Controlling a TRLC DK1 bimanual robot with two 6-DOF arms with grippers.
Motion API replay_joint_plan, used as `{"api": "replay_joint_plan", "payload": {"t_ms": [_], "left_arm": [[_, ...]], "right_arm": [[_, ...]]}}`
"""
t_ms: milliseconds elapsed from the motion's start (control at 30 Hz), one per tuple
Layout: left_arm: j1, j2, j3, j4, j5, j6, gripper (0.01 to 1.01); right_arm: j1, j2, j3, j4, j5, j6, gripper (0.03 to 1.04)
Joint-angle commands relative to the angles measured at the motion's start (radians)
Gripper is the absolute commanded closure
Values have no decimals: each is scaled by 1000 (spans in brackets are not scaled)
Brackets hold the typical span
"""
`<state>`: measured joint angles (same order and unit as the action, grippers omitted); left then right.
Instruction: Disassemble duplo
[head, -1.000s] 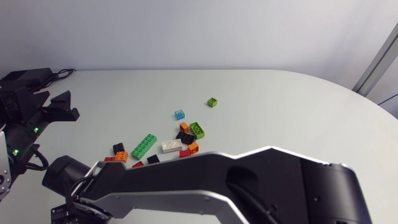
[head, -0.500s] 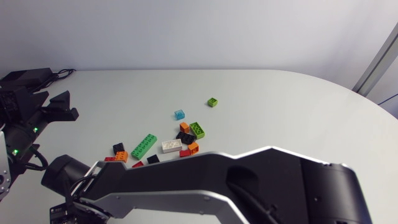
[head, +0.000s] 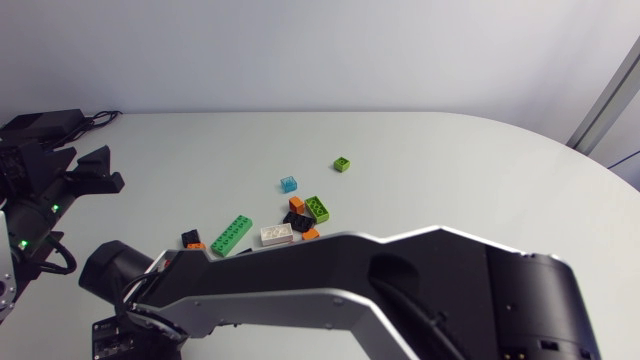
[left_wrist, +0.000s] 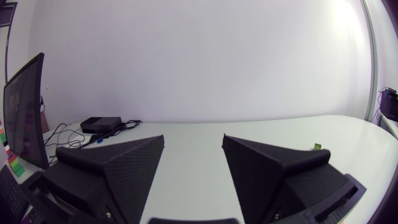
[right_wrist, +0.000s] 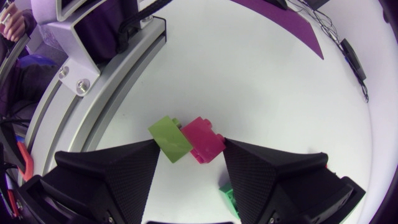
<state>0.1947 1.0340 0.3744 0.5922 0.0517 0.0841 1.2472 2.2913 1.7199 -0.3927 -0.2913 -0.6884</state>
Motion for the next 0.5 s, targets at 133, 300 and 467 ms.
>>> {"api": "replay_joint_plan", "payload": {"t_ms": [133, 300, 467], "left_arm": [[8, 14, 34, 18, 0, -27, 346], [0, 15, 32, 17, 13, -27, 344], [-24, 14, 31, -6, 112, -24, 303]], "right_arm": [[-54, -130, -11, -49, -2, 4, 559], [-112, -197, -39, -49, 18, 9, 559], [-155, -237, -79, -38, 83, 6, 554]]}}
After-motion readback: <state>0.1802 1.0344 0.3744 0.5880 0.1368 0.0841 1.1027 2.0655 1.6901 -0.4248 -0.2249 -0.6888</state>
